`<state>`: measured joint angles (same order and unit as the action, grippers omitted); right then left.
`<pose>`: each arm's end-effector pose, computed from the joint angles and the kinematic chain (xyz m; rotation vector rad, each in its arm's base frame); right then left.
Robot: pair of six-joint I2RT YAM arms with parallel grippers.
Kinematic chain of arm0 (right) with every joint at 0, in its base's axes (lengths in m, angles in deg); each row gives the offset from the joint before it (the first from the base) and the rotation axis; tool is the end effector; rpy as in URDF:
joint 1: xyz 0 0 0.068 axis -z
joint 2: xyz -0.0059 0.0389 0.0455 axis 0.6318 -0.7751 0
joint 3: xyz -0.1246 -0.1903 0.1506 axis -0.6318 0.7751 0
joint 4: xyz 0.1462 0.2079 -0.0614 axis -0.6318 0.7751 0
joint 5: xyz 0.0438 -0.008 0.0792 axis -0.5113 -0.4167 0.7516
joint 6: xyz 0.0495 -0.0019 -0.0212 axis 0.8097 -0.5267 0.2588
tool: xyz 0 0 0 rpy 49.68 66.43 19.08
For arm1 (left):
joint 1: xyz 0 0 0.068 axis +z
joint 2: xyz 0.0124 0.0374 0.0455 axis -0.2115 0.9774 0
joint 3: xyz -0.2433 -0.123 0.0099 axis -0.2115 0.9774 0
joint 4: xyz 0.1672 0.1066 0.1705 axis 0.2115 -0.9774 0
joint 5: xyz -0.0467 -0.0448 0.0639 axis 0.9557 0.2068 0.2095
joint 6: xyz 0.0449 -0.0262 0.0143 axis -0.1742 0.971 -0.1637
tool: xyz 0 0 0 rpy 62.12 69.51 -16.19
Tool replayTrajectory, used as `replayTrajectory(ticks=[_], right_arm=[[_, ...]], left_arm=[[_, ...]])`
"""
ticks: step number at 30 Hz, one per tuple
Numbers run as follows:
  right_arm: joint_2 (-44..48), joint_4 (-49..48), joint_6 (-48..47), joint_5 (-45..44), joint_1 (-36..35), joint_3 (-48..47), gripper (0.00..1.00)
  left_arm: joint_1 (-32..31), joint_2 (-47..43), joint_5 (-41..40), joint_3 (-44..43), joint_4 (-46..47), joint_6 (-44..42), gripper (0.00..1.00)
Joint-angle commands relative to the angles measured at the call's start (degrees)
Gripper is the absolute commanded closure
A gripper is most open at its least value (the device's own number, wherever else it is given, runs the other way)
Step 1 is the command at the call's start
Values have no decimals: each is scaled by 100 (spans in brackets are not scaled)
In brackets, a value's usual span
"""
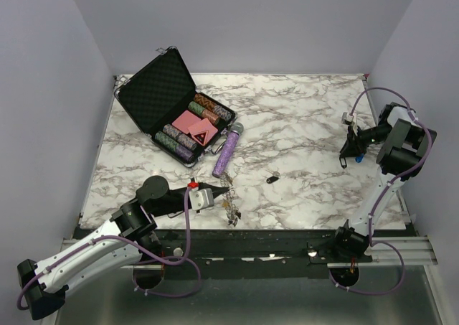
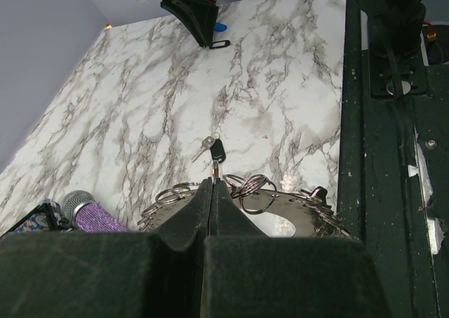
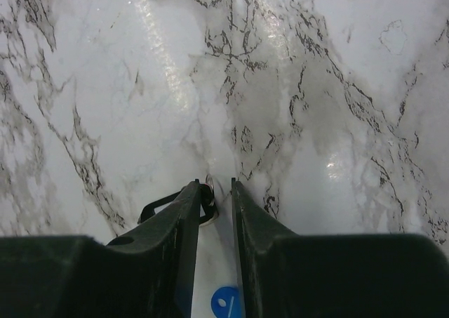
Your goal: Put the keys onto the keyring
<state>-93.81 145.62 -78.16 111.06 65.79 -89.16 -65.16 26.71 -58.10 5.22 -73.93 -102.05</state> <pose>0.3609 -0.1530 0.1447 -1.3212 2.1020 0.8299 0.0758 -0.1227 0.2803 1.2146 1.1751 -0.7784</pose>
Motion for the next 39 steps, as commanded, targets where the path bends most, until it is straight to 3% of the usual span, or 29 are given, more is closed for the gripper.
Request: replayTrajectory(ticks=[1,12,18,29,39], right_arm=[[-8,488,15,-259,-16,128,69],[54,496,32,-268,-16,154,80],[124,488,24,-224,-16,181,99],[212,488,225,-136,-16,181,99],[571,488,1052,408,-50,-39,99]], left_arm=[[30,-30,191,-147,113,-74,100],[30,-21,217,-146,104,-74,100],[30,-30,217,-155,95,-66,100],[30,-21,252,-164,87,-66,100],[30,-47,261,-173,95,-48,100]])
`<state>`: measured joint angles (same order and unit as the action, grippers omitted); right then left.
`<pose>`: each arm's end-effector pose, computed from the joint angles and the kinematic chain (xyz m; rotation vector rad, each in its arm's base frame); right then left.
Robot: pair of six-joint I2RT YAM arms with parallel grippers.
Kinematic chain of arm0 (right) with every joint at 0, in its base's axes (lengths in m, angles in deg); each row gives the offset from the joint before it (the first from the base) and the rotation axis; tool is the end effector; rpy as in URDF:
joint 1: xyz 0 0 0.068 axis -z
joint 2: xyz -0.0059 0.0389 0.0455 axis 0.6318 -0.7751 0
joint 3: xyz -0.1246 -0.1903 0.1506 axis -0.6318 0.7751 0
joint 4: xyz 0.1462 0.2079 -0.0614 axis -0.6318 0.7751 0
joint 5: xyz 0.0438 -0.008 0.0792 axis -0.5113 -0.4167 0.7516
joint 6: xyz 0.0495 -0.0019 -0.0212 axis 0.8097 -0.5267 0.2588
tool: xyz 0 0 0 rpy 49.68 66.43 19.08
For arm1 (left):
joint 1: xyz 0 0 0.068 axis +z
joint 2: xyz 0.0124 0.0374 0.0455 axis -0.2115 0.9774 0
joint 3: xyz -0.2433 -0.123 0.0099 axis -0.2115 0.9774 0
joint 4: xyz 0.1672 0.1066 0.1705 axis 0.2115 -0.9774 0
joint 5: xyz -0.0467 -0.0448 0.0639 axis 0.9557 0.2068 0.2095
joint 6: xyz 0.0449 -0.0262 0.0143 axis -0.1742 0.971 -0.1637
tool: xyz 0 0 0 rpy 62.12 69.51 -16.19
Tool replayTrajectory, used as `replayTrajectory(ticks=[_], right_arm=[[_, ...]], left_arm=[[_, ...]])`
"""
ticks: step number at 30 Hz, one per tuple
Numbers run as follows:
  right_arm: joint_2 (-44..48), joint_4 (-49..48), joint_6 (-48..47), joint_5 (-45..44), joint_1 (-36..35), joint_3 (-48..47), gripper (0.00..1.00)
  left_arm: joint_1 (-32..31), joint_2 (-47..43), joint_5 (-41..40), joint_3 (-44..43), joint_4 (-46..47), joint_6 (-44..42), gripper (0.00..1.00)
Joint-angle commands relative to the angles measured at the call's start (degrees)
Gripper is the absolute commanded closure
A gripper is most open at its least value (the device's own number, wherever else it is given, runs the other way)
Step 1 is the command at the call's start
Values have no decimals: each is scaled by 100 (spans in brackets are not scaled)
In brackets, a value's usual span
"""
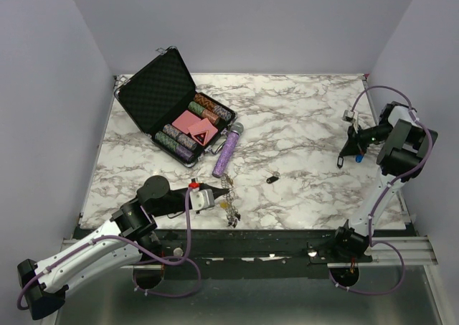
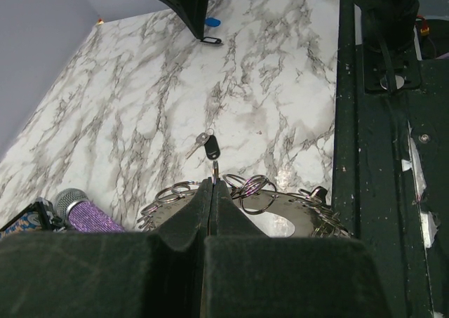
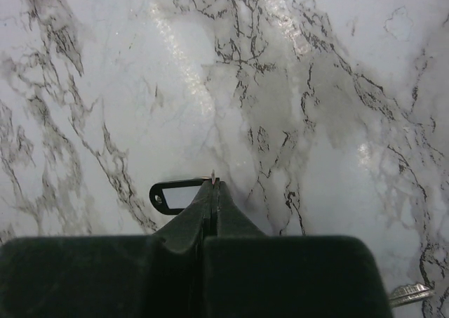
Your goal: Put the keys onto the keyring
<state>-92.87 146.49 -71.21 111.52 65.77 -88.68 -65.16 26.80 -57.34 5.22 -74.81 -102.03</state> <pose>0.3580 -0.1512 0.1497 -1.1952 2.1961 0.8909 0.0754 -0.1229 0.2784 1.2311 1.1840 -0.7896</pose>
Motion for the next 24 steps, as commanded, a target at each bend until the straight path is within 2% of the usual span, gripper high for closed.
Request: replayTrajectory(ticks=[1,13,16,24], right_arm=[[592,400,400,415,-75,-35,99],[2226,200,1015,1216,-725,887,99],[2631,-556,1516,910,-900,1484,99],[2719,-1734,2079,-242,-1059,2715,99]], left_arm=[[30,-56,185,-173,191,-42,100],[30,-126,193,-146,306,46,100],[30,-161,211,-155,323,73,100],[30,-179,176,-147,315,82,100]])
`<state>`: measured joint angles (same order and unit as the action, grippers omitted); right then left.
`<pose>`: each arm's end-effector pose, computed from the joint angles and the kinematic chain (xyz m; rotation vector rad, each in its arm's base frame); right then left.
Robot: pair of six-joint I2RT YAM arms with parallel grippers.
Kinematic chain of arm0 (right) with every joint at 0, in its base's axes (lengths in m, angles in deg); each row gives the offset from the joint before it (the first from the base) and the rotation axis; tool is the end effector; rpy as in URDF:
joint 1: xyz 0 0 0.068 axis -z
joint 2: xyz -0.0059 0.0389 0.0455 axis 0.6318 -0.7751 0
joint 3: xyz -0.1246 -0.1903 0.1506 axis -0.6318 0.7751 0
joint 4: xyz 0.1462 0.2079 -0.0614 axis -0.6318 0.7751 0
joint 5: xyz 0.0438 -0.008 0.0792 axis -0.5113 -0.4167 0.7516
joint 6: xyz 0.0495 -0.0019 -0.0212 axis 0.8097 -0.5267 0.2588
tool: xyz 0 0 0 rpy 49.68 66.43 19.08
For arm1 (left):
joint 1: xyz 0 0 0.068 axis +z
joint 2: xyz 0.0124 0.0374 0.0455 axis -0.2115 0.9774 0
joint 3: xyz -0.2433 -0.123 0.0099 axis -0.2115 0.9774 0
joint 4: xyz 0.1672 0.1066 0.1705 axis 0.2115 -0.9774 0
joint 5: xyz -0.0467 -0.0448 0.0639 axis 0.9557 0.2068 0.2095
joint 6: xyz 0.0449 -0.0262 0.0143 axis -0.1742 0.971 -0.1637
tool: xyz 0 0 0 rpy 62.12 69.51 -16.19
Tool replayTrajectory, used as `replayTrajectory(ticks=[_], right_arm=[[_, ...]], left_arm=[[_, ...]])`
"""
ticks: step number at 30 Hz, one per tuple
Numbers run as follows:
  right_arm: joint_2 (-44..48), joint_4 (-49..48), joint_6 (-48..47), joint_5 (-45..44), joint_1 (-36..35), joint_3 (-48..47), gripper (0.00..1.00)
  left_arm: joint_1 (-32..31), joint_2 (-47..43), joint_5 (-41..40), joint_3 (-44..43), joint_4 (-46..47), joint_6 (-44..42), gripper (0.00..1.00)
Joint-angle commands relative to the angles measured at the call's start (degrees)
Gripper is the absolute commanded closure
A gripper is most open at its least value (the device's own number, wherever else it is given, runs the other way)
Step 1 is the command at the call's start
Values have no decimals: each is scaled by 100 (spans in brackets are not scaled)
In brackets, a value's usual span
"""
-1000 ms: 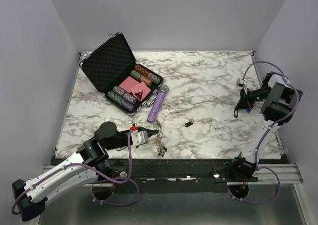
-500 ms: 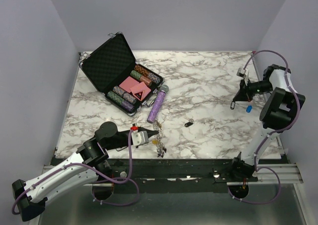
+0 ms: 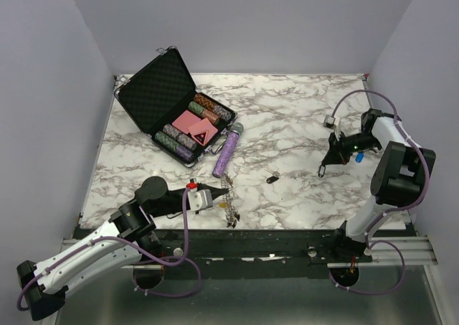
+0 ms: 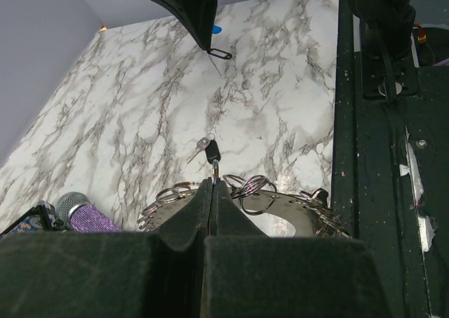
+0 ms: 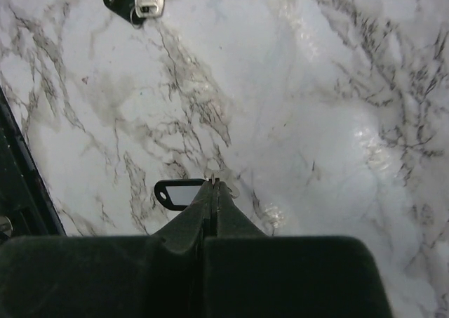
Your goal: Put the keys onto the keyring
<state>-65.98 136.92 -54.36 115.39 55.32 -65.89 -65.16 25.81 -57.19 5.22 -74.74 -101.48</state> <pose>0.2996 -0.0589 0.2140 -1.1610 2.1765 0.8666 0.0736 -0.1206 0.2807 1.2188 1.1726 -0.7985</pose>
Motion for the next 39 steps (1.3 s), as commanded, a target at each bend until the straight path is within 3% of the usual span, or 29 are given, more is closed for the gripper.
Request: replayTrajectory(ticks=[1,15,39], right_arm=[[57,-900,412,-700,-23,542,99],[-57,-1841,1009,-1131,-173,1114,99],[-443,-1552,1238,-1061,-243,824,94]], left_arm=[[30,-72,161,-138,299,27,100],[30,-11,222,-164,282,36,100],[30,7,275,-182,282,53,100]])
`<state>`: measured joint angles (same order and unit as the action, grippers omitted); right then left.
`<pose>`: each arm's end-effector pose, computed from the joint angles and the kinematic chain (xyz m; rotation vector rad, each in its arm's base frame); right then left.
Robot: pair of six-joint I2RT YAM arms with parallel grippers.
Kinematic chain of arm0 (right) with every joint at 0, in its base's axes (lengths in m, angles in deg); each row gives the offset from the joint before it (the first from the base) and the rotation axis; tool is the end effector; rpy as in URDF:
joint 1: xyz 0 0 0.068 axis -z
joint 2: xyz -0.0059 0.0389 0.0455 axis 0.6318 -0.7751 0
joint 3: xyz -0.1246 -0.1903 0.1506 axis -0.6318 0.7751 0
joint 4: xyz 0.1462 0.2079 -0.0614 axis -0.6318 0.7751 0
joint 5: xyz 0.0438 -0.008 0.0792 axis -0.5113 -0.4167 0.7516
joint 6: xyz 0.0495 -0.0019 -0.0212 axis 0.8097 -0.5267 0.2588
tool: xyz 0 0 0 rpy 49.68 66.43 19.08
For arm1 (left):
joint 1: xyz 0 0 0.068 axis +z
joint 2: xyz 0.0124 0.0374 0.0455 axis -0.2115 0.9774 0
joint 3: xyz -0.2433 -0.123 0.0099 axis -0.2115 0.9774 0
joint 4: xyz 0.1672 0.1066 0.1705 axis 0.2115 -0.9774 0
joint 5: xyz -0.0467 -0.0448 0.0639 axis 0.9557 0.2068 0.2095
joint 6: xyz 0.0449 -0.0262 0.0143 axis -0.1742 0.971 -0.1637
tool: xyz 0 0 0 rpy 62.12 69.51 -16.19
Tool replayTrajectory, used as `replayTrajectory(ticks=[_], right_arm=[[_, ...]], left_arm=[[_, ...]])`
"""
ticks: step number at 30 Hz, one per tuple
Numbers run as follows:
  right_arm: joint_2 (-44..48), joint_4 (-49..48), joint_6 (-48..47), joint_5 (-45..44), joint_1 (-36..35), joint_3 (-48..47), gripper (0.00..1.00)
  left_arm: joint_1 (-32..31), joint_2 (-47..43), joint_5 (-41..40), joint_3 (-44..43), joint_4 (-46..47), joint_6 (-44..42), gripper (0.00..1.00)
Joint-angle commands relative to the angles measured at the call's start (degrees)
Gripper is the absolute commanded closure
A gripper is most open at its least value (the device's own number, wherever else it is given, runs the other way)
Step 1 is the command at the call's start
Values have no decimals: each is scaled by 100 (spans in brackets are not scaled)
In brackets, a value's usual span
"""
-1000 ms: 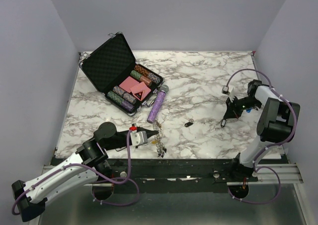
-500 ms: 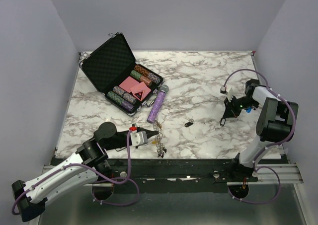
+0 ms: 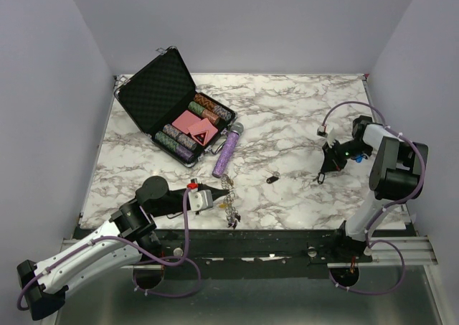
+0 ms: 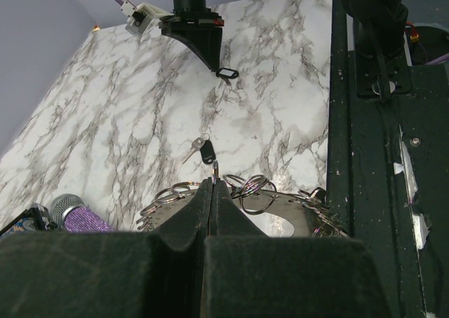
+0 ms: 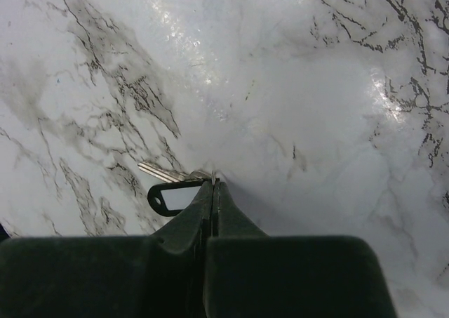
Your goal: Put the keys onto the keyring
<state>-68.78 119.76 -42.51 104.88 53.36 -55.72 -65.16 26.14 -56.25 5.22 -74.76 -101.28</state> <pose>0.2998 -0.0531 0.1530 -1.0858 2.4207 0.7359 0.0736 -0.1215 0.2800 1.2302 1.1723 -0.8144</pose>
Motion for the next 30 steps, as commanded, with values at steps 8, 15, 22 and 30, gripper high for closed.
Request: replayTrajectory(ticks=[8,15,22,30], right_arm=[[-269,357,45,17,-46,-315,91],[-295,445,1,61,-46,-333,87],[-287,507,-8,113,-46,-359,85],[-278,524,1,157,-46,-386,85]], left_arm=[[30,-35,189,-173,284,34,100],[30,-43,172,-173,284,34,100],[30,-43,181,-182,275,34,100],[30,-43,190,-173,284,42,100]])
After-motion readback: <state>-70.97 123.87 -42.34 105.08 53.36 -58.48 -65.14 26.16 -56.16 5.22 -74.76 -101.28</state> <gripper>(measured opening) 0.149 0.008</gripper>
